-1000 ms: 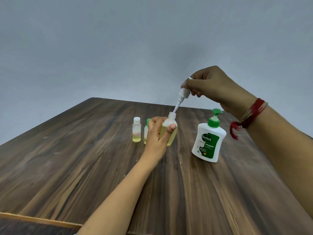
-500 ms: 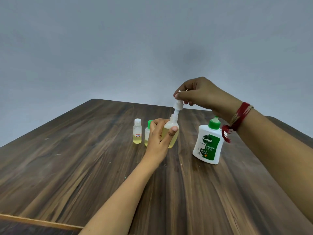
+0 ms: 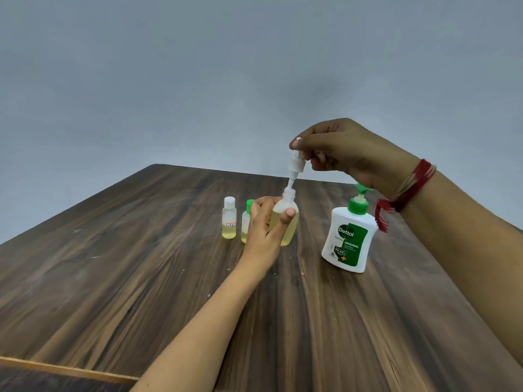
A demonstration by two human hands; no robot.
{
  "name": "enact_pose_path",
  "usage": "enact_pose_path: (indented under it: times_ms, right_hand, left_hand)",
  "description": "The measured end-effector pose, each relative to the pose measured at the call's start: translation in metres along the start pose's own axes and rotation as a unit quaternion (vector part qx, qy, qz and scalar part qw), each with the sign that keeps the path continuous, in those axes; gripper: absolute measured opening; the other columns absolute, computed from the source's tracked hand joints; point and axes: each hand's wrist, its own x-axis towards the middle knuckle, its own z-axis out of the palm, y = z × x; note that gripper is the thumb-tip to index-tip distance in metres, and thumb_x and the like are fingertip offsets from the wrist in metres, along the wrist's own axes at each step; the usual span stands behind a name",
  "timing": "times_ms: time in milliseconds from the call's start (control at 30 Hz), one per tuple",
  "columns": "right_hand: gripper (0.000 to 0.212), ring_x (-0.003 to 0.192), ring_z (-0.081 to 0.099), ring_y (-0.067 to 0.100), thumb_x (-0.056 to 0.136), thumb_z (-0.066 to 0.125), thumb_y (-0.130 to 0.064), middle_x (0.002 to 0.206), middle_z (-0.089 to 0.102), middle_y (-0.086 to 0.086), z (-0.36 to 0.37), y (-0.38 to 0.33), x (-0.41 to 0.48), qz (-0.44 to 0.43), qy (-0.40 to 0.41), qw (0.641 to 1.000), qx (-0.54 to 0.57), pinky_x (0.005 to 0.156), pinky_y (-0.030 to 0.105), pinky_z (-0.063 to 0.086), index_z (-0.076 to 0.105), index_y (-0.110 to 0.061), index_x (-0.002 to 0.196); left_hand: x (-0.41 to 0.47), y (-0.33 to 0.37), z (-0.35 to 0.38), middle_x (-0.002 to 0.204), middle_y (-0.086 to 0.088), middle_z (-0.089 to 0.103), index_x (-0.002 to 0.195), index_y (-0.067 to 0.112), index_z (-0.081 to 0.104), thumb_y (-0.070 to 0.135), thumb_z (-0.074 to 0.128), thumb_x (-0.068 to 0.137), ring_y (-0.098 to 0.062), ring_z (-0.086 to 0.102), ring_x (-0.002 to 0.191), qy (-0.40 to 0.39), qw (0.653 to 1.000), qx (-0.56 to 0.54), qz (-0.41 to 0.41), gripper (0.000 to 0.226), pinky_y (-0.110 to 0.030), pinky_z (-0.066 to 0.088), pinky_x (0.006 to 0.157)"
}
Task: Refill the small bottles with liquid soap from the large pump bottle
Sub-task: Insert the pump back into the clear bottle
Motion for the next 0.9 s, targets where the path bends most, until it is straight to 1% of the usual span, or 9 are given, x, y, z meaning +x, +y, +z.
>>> enact_pose_path:
  times_ms: [133,200,267,333,400,533,667,800,900]
  right_hand:
    - [0.015,0.052,0.053,0.005,0.089,0.066,-0.014,0.063,0.061,-0.005,-0.005,-0.002,-0.003,0.056,-0.042,0.994,0.079,0.072,0.023,0.051,0.066,-0.008,0.103]
    - [0.012,0.055,0.055,0.003,0.089,0.065,-0.015,0.068,0.062,-0.005,-0.009,-0.003,-0.005,0.072,-0.067,0.989,0.115,0.076,0.023,0.052,0.065,-0.012,0.101]
    - [0.007,0.059,0.057,0.002,0.089,0.063,-0.012,0.071,0.063,-0.006,-0.012,-0.004,-0.008,0.074,-0.083,0.984,0.137,0.083,0.024,0.052,0.066,-0.014,0.095]
    - [0.011,0.059,0.058,0.001,0.089,0.062,-0.005,0.072,0.064,-0.006,-0.015,-0.005,-0.008,0.068,-0.084,0.984,0.139,0.089,0.027,0.051,0.067,-0.015,0.093]
    - [0.015,0.059,0.057,0.002,0.088,0.061,-0.001,0.074,0.063,-0.004,-0.017,-0.005,-0.008,0.059,-0.068,0.988,0.130,0.092,0.028,0.051,0.067,-0.014,0.093]
    - [0.015,0.061,0.055,0.003,0.089,0.060,-0.002,0.076,0.065,-0.003,-0.019,-0.006,-0.007,0.044,-0.045,0.990,0.125,0.088,0.030,0.054,0.069,-0.014,0.092]
    - [0.012,0.073,0.065,0.009,0.088,0.066,-0.007,0.081,0.071,-0.004,-0.015,-0.004,-0.007,0.033,-0.028,0.995,0.094,0.082,0.031,0.057,0.071,-0.015,0.095]
    - [0.011,0.070,0.071,0.013,0.087,0.067,-0.006,0.081,0.072,-0.001,-0.008,-0.004,-0.008,0.021,-0.011,0.994,0.102,0.081,0.032,0.058,0.070,-0.010,0.097]
    - [0.015,0.070,0.071,0.012,0.087,0.067,-0.007,0.081,0.073,-0.002,-0.006,-0.005,-0.009,0.006,0.001,0.996,0.088,0.076,0.027,0.058,0.069,-0.008,0.103]
  left_hand:
    - [0.000,0.000,0.000,0.109,0.024,0.037,0.099,0.049,0.047,0.097,0.033,0.055,0.008,0.045,0.104,0.002,1.000,-0.003,0.000,0.067,-0.002,0.035,0.082]
    - [-0.001,0.001,0.000,0.109,0.023,0.038,0.099,0.049,0.048,0.097,0.034,0.055,0.010,0.044,0.103,0.004,1.000,-0.007,0.000,0.067,0.000,0.034,0.081]
    - [-0.001,0.002,0.000,0.109,0.023,0.038,0.100,0.047,0.049,0.097,0.034,0.055,0.007,0.045,0.104,0.004,1.000,-0.010,-0.001,0.070,0.001,0.034,0.081]
    - [-0.001,0.003,0.000,0.109,0.023,0.038,0.104,0.044,0.049,0.098,0.034,0.054,0.005,0.046,0.105,0.004,1.000,-0.009,-0.001,0.075,0.000,0.035,0.081]
    - [-0.001,0.002,0.000,0.109,0.024,0.037,0.104,0.045,0.048,0.098,0.034,0.054,0.004,0.046,0.105,0.002,1.000,-0.006,-0.001,0.074,-0.003,0.036,0.082]
    - [-0.001,0.002,0.000,0.109,0.023,0.037,0.100,0.048,0.047,0.098,0.033,0.054,0.003,0.046,0.106,0.000,1.000,-0.005,-0.001,0.069,-0.007,0.035,0.083]
    - [-0.002,0.002,0.000,0.110,0.024,0.036,0.099,0.050,0.046,0.098,0.033,0.054,0.003,0.045,0.107,-0.002,1.000,-0.002,-0.001,0.067,-0.010,0.036,0.085]
    - [-0.001,0.000,0.001,0.110,0.023,0.037,0.099,0.050,0.046,0.097,0.034,0.055,0.001,0.045,0.108,-0.002,1.000,-0.003,0.002,0.067,-0.012,0.036,0.087]
    - [-0.001,-0.002,0.001,0.111,0.024,0.037,0.098,0.051,0.047,0.097,0.034,0.056,0.002,0.045,0.109,-0.002,1.000,-0.007,0.001,0.064,-0.012,0.037,0.087]
